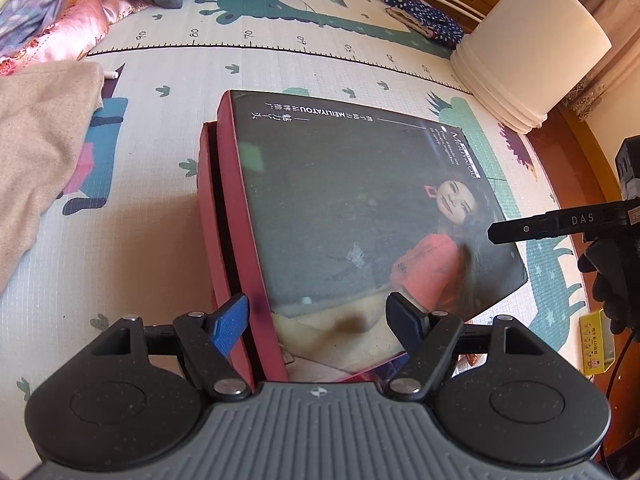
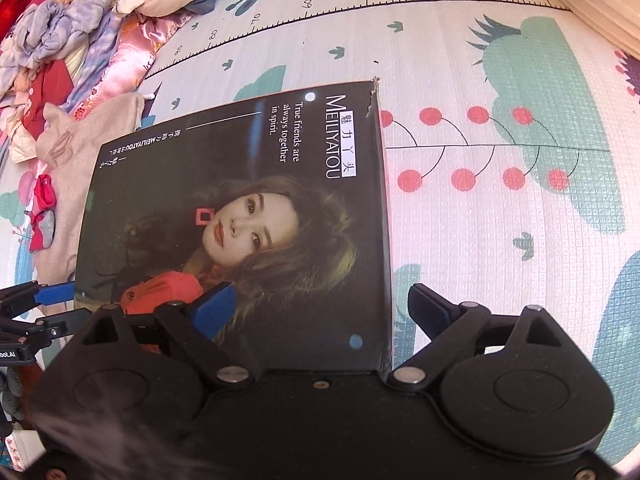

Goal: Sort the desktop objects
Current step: 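Lower the black lid onto the pink shoebox rim with both grippers, then press the lid down over the box and open both grippers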

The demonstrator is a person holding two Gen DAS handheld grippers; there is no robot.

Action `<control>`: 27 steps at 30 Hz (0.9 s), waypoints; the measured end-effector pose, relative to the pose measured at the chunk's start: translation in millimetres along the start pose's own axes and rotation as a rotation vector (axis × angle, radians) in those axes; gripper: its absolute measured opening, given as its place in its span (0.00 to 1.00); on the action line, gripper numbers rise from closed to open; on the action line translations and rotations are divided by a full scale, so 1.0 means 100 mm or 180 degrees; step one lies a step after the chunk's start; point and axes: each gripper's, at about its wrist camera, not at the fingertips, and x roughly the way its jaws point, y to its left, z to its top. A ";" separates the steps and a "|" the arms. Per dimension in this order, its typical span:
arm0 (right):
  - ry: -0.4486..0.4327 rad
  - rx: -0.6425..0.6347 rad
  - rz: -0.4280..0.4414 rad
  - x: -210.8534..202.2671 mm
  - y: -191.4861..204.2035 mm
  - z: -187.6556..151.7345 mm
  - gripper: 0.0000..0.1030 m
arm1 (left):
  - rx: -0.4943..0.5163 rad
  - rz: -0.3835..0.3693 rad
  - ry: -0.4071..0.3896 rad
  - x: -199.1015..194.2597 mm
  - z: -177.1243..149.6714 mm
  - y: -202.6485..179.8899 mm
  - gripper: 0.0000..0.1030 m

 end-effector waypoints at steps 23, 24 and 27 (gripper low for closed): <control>-0.0201 -0.0548 0.0072 -0.22 0.40 0.10 0.93 | -0.0213 -0.0020 -0.0243 -0.22 0.07 0.18 0.73; -0.0200 -0.0554 0.0070 -0.22 0.40 0.09 0.93 | -0.0201 -0.0021 -0.0212 -0.20 0.06 0.18 0.73; -0.0094 -0.0583 0.0046 -0.19 0.39 0.08 0.93 | -0.0139 -0.0022 -0.0130 -0.16 0.01 0.16 0.73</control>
